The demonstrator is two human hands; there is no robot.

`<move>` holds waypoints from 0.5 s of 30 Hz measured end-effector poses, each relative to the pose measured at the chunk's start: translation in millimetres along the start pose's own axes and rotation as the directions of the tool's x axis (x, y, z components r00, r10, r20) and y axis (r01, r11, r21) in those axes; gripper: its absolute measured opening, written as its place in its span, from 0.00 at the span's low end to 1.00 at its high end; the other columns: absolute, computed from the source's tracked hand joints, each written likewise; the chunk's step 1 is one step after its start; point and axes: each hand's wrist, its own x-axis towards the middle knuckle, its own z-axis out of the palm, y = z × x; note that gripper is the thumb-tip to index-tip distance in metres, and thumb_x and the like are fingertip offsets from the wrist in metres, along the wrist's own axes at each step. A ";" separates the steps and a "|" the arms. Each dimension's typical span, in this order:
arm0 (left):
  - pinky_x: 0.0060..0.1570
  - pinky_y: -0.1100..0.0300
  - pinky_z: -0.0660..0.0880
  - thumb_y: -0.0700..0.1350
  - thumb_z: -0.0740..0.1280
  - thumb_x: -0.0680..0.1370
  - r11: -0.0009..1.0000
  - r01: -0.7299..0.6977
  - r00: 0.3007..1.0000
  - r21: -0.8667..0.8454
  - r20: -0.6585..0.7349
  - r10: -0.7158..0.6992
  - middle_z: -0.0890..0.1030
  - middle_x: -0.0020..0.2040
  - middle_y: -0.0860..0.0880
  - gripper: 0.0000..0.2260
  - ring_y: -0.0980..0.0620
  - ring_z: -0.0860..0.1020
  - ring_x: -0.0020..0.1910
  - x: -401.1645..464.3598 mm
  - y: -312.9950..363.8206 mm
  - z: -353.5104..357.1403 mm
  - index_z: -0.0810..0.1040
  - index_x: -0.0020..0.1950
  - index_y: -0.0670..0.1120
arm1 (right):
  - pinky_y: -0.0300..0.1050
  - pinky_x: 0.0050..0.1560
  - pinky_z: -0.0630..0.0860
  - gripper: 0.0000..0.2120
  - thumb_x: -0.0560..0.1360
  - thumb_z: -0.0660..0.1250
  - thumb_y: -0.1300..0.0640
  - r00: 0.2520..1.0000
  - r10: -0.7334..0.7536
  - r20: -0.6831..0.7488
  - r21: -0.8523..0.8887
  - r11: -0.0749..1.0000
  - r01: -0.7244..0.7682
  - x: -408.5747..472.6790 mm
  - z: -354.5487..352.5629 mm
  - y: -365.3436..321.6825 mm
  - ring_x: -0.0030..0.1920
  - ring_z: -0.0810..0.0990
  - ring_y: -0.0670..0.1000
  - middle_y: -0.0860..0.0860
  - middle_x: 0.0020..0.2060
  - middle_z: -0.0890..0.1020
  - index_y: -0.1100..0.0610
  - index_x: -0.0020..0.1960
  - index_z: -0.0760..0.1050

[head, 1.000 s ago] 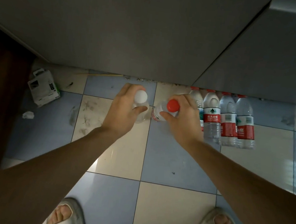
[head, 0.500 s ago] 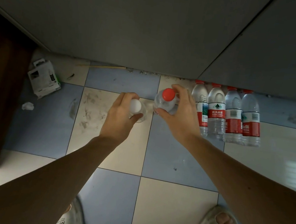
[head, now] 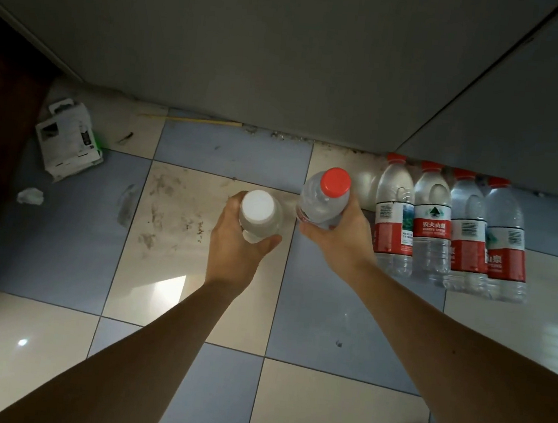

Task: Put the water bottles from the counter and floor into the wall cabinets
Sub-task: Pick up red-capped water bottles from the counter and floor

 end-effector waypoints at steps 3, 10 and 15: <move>0.60 0.63 0.73 0.38 0.80 0.68 1.000 0.019 1.000 -0.022 -0.016 -0.019 0.75 0.59 0.56 0.33 0.53 0.74 0.59 0.6 -0.9 2.6 0.65 0.64 0.57 | 0.41 0.55 0.80 0.35 0.67 0.82 0.53 0.998 0.011 -0.054 0.078 0.997 -0.007 3.5 6.1 2.6 0.58 0.80 0.45 0.44 0.57 0.81 0.48 0.69 0.71; 0.62 0.59 0.72 0.40 0.80 0.69 0.999 0.049 0.998 -0.013 -0.037 -0.050 0.75 0.60 0.55 0.34 0.52 0.73 0.62 -23.6 28.4 -30.0 0.66 0.66 0.57 | 0.34 0.50 0.79 0.33 0.65 0.83 0.53 0.995 0.058 -0.083 0.077 0.996 -0.051 -38.2 -16.7 -18.7 0.54 0.80 0.39 0.39 0.53 0.81 0.45 0.65 0.72; 0.60 0.59 0.72 0.41 0.80 0.69 1.000 0.031 1.000 -0.001 -0.003 -0.031 0.76 0.62 0.53 0.34 0.50 0.73 0.63 -58.8 92.4 -82.1 0.68 0.70 0.52 | 0.39 0.54 0.81 0.32 0.66 0.82 0.55 0.999 0.047 -0.006 0.085 0.995 -0.046 -97.0 -51.7 -91.1 0.57 0.81 0.48 0.45 0.55 0.82 0.48 0.66 0.73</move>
